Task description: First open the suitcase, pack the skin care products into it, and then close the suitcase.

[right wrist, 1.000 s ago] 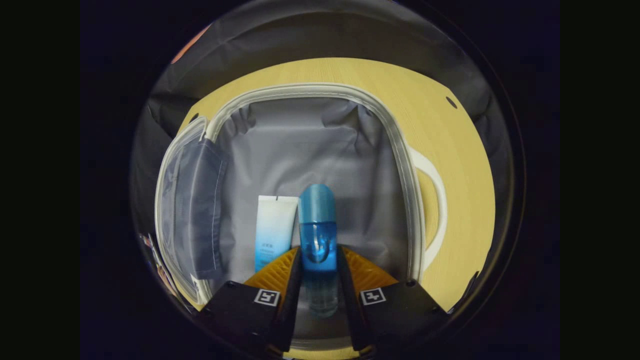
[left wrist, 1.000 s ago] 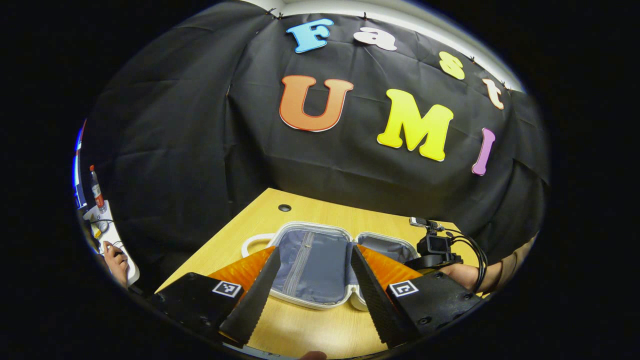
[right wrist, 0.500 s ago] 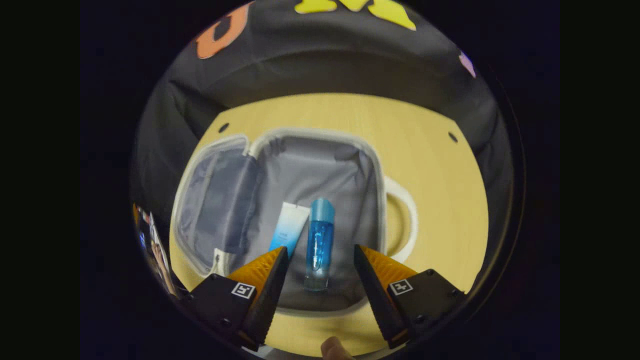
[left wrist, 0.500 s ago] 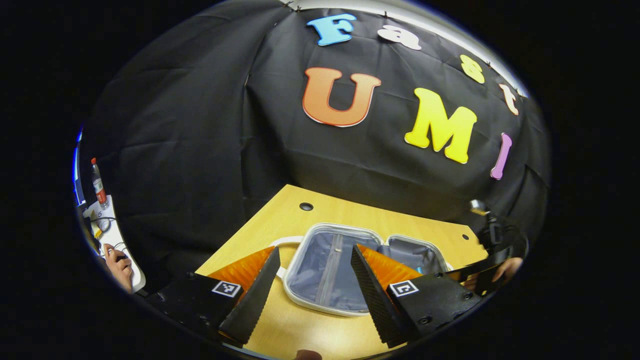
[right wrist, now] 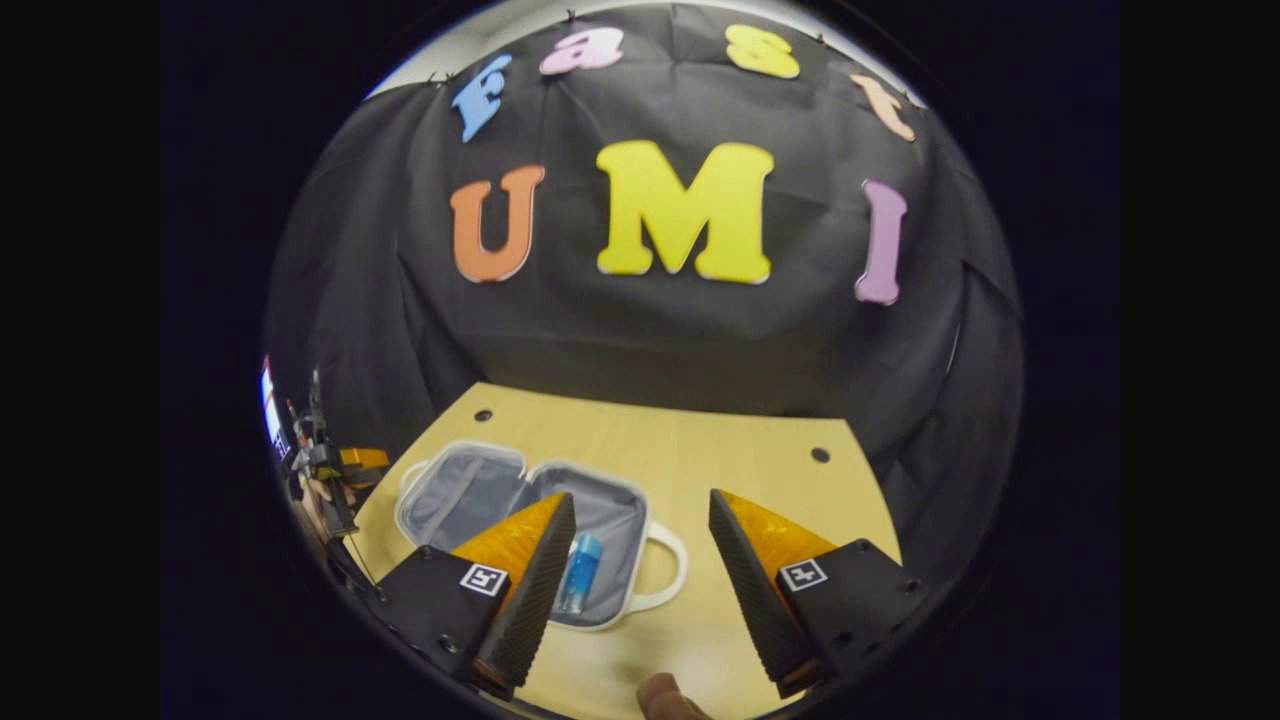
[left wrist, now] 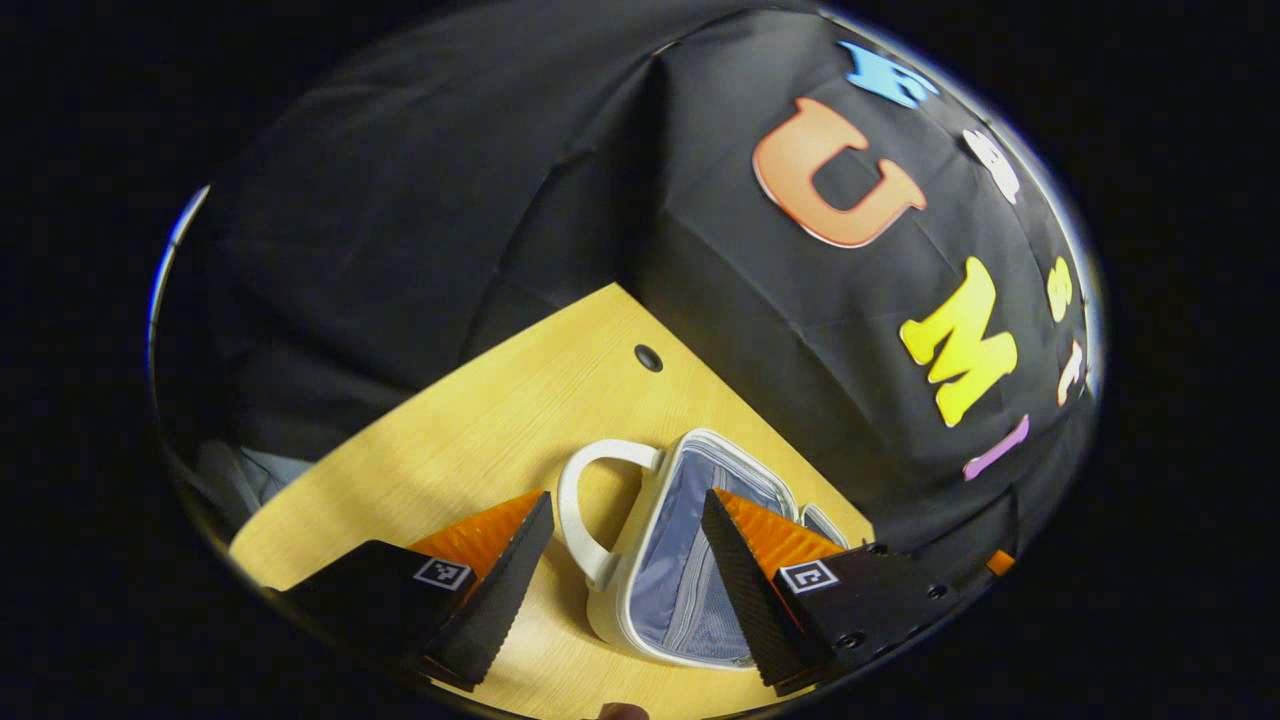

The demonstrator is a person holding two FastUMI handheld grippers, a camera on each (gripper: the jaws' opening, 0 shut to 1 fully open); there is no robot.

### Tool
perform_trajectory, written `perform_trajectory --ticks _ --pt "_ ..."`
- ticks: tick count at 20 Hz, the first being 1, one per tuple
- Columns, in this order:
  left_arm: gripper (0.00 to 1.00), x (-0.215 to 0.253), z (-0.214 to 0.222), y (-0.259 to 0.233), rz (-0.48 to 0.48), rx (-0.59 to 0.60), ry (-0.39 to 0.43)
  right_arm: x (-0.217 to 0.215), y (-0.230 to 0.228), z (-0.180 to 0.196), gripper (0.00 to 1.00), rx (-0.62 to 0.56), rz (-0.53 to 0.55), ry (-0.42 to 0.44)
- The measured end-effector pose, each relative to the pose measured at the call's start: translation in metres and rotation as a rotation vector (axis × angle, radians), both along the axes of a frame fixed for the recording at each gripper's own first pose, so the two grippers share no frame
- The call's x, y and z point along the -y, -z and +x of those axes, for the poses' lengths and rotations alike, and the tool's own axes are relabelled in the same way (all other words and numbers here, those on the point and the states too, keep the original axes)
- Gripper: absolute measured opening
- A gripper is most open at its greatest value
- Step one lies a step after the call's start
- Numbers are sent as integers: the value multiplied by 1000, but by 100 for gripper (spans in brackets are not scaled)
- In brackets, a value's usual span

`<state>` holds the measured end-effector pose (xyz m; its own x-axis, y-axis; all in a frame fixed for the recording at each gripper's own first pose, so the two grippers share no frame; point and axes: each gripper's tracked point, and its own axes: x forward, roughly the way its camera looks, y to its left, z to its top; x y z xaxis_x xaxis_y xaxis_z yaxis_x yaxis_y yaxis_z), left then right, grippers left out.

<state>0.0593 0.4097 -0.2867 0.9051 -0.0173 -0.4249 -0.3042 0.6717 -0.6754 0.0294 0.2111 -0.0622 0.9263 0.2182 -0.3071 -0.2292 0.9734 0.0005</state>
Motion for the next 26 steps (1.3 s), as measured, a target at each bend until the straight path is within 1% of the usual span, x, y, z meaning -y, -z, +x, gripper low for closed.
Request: perform_trajectory --ticks 2,4,6,7,8,9,10,11,12,13,14,15,16,17,19,22,24,26 --pt "96 -4 7 20 -85 -21 9 36 -29 -8 80 111 -33 73" --pt "96 -8 10 33 -149 -30 8 61 -64 -24 80 215 -48 118" --pt "94 -2 14 36 -209 -21 17 75 -72 -40 80 268 -66 133" --pt "91 -4 21 41 -210 -20 1 80 -73 -46 80 276 -64 139" --pt "86 -4 25 48 -211 -29 -6 84 -74 -51 80 282 -63 144" --pt "94 -7 26 56 -195 -48 -23 90 -75 -52 80 289 -69 158" --pt "76 -8 28 61 -192 -57 -31 96 -76 -53 80 297 -79 170" --pt "72 -5 32 60 -216 -51 -30 102 -76 -55 80 301 -89 183" --pt "63 -2 36 59 -237 -49 -37 106 -75 -57 80 301 -92 189" --pt "55 -2 37 62 -241 -56 -49 109 -74 -58 80 298 -92 196" --pt "25 -2 39 64 -244 -67 -61 115 -73 -59 80 291 -92 206" --pt "25 -2 37 67 -238 -90 -75 121 -71 -60 80 289 -88 214" --pt "17 0 35 66 -242 -102 -81 125 -71 -60 80 286 -76 221" --pt "16 -2 35 61 -219 -97 -92 130 -71 -58 80 285 -63 226" --pt "12 -1 35 46 -133 -89 -88 141 -73 -53 80 285 -52 231" --pt "6 0 36 13 -47 -71 -81 150 -78 -47 80 296 -30 219" --pt "5 3 35 -18 -13 -33 -75 154 -80 -41 80 302 -23 201" --pt "4 15 35 -49 47 -3 -55 157 -82 -36 80 310 -8 173"
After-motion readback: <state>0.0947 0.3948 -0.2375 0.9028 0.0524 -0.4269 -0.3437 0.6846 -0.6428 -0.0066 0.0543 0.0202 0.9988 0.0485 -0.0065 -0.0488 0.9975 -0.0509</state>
